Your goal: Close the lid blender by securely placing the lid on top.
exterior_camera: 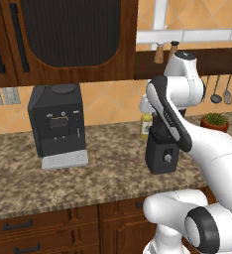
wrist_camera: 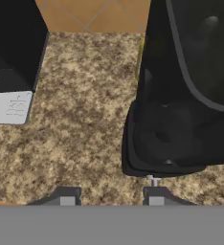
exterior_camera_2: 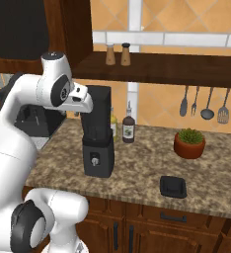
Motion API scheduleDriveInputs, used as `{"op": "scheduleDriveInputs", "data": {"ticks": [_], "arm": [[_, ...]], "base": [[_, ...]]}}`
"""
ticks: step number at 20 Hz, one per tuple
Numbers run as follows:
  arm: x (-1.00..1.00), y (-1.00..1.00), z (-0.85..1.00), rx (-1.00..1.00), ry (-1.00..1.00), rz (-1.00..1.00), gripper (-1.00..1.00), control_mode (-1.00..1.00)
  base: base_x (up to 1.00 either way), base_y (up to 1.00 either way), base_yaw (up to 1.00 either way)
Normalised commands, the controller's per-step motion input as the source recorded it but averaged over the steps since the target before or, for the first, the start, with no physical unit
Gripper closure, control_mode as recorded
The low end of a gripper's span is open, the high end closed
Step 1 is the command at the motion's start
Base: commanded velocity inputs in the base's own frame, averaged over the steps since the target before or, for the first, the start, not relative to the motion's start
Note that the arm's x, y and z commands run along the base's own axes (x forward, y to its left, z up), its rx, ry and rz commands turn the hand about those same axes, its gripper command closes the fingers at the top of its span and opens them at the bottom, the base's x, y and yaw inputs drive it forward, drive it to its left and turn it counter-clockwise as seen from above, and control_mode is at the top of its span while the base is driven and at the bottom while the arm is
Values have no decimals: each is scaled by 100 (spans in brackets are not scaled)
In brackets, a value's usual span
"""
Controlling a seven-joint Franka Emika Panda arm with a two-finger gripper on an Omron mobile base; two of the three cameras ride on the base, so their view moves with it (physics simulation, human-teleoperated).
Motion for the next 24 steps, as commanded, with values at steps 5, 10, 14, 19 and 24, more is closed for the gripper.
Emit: {"op": "scheduleDriveInputs", "data": {"ticks": [5,10,14,19,24], "arm": [[-10,-19,-2,0,-1,-1,-100,-100],[-24,-75,-21,0,-1,-7,-100,-100],[-31,-77,-19,0,0,-6,-100,-100],[-29,-69,-14,0,0,-5,-100,-100],[-17,-80,-21,-1,1,-13,-100,-100]], "base": [[0,0,0],[0,0,0],[0,0,0],[0,0,0],[0,0,0]]}}
